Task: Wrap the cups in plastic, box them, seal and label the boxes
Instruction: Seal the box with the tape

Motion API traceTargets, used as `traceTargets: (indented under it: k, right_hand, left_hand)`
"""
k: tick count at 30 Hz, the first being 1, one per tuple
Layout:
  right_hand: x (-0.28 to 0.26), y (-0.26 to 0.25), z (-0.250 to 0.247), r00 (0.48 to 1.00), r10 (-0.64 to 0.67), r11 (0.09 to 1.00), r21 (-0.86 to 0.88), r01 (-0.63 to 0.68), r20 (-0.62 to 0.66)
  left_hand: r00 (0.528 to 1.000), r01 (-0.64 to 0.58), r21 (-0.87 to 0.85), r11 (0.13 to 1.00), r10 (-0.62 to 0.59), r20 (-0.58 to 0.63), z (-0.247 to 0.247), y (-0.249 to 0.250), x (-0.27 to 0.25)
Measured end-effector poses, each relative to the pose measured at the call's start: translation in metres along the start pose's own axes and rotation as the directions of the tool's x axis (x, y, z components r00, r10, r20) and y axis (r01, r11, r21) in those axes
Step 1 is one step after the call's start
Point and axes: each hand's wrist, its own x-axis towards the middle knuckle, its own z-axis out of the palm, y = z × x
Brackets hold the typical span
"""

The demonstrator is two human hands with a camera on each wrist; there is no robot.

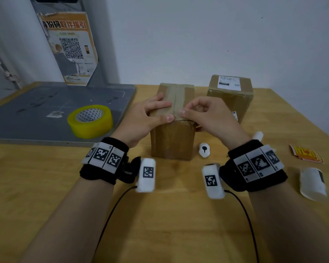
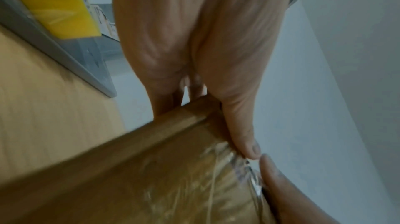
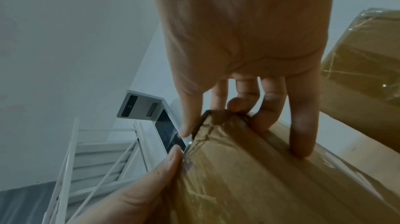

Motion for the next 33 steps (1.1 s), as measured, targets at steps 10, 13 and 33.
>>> traceTargets:
  k: [10, 13, 33]
  right_hand:
    - [0.006, 0.014, 0.009, 0.983, -0.031, 0.993, -0.117, 0.009, -0.183]
    - [0.011, 0.017, 0.01, 0.985, -0.027, 0.993, -0.119, 0.007, -0.171]
    - [-0.005, -0.021, 0.008, 0.996, -0.087, 0.987, -0.135, 0.086, 0.0]
  left_hand:
    - [0.874, 0.438, 0.579, 0.688, -0.174, -0.454, -0.038, -0.007, -0.004]
    - [0.738, 0.669, 0.627, 0.4, -0.461, -0.493, -0.064, -0.023, -0.009]
    - [0.785, 0.38, -0.057, 0.923, -0.355, -0.507, -0.082, 0.063, -0.025]
